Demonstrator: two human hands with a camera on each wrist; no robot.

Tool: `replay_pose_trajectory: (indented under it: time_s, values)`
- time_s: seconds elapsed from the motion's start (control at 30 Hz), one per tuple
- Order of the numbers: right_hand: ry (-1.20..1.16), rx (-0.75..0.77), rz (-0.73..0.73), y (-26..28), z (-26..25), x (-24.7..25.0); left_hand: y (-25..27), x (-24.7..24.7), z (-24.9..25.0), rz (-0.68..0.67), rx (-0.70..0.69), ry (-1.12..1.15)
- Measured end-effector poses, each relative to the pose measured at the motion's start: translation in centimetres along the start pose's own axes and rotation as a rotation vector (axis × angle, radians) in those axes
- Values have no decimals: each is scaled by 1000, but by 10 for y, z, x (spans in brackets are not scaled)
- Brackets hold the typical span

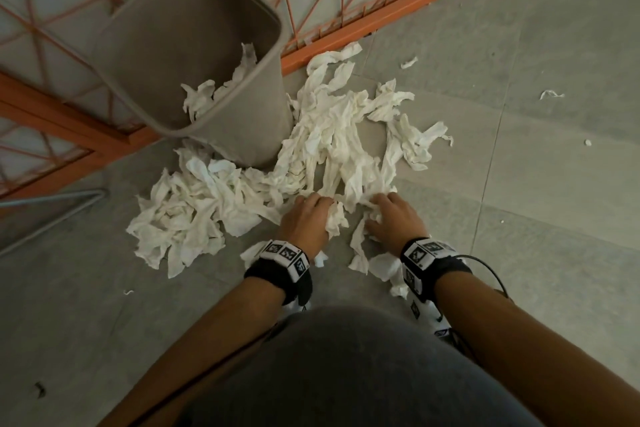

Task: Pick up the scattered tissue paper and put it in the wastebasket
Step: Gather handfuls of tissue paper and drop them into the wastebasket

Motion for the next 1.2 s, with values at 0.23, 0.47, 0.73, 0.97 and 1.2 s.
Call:
replay_pose_trajectory:
  time_s: [0.23,0.47,0.73,0.97,1.2]
  values:
    - [-154,-101,128,13,17,11,27,43,-9,279,18,239]
    - [-430,-84,221,19,4,41,63,104,-1,481,-119,420]
    - [-597,20,111,32,-45,98,95,171,25,671,-246,459]
    - [-844,241,347,37,-144,211,101,282,35,918,-340,585]
    - [-1080,600,266,10,-241,265,69,353,32,756,-269,1072]
Point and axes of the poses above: each hand's wrist, its own y-axis away from the middle knuckle, its own x-axis out of the back of the hand, z = x × y, the point moved 9 cm from there along -y, towards the middle knuckle, and after that the axes turned 6 degrees about y, right-handed, at the moved point
